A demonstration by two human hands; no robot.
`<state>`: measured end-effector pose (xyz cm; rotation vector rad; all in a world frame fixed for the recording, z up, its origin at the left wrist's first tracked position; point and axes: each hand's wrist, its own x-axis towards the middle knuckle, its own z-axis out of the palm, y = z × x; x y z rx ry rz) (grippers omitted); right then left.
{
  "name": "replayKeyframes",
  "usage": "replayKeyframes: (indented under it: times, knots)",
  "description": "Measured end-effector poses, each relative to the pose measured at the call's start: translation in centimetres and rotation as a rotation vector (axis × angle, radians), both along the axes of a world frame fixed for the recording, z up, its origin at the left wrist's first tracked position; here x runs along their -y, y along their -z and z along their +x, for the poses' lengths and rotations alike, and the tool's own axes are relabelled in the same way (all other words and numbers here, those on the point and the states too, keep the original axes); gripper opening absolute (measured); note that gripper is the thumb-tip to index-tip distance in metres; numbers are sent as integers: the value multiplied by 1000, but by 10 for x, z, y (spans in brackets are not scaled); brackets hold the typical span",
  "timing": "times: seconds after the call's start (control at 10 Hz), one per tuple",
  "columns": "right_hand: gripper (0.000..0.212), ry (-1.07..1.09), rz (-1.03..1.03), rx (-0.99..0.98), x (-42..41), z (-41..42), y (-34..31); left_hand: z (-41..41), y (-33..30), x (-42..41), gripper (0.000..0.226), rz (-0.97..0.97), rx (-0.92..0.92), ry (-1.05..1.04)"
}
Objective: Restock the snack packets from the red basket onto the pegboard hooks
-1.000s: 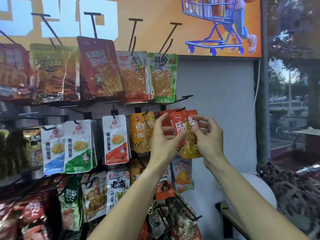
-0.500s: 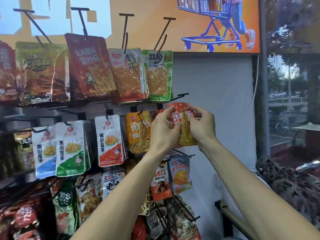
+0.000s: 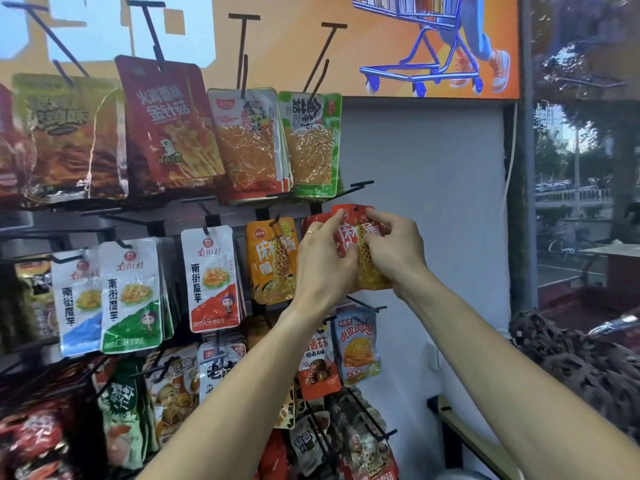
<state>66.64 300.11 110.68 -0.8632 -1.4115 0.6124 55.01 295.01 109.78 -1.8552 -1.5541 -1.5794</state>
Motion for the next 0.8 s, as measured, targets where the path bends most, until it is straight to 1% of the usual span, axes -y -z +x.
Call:
replayKeyframes:
  times: [0.1, 0.2, 0.3, 0.4, 0.5, 0.6, 0.7, 0.8]
  knots:
    - [49, 25, 3, 92, -10, -5, 2, -2, -2, -5, 62, -62, -12, -39]
    - [51, 44, 5, 260, -23, -12, 1, -9, -5, -17, 63, -131, -97, -123]
    - [52, 116, 38, 372, -36, -18, 1, -16, -1, -29, 66, -186, -219, -211]
    - [54, 185, 85, 423, -47, -28, 7, -25, 3, -42, 71, -193, -289, -278]
    - [63, 196, 106, 486, -58, -36, 18, -36, 9, -49, 79, -177, -342, -320]
    - [69, 164, 122, 484, -66, -37, 29, -42, 14, -47, 83, -191, -377, -338]
    - [67, 167, 140, 427, -62, -36, 35, -42, 16, -40, 81, -184, -375, -316]
    - [65, 178, 161, 364, -51, -28, 39, -41, 19, -29, 80, -135, -327, -275]
